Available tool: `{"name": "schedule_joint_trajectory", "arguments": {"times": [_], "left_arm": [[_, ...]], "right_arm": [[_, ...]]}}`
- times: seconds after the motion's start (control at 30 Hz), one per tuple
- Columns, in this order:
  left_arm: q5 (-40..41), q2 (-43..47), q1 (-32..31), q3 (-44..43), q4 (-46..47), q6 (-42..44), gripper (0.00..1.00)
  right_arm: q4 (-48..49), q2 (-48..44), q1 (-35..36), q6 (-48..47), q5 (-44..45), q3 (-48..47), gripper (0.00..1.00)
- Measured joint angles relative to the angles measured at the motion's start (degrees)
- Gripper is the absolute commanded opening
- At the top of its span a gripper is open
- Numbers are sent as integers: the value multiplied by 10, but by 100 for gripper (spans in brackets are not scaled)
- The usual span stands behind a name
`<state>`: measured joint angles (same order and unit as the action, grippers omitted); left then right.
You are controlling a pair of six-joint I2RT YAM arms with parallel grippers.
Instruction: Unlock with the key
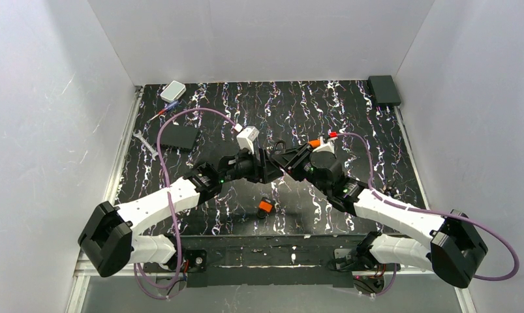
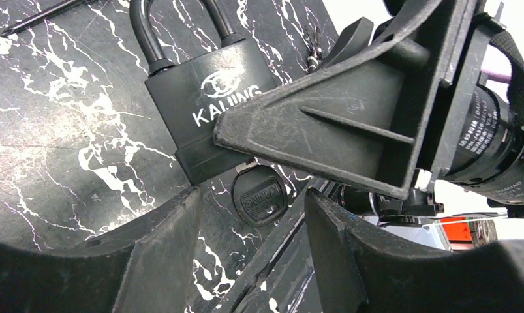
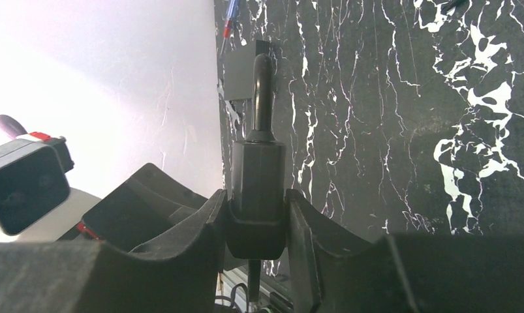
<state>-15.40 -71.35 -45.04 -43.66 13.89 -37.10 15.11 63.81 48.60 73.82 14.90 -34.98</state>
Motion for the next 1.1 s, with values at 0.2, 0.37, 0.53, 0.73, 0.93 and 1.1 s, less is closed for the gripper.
{"name": "schedule_joint_trajectory", "arguments": {"times": [0.2,0.37,0.53,0.73,0.93,1.1], "left_arm": [[9,-11,-1,0,8,-19,47],[14,-14,-1,0,16,-35,26],[17,-21,-4,-5,20,-42,15],[21,-28,-5,-12,17,-42,10],[21,-31,-7,-13,12,-25,0],[30,-31,-12,-13,10,-4,0]], "right_arm": [[0,-5,0,4,0,1,1],[2,-5,0,10,-1,5,1],[14,-5,0,14,2,11,1],[15,-5,0,15,11,12,1],[21,-7,1,23,13,21,1],[17,-8,2,23,15,21,1]]}}
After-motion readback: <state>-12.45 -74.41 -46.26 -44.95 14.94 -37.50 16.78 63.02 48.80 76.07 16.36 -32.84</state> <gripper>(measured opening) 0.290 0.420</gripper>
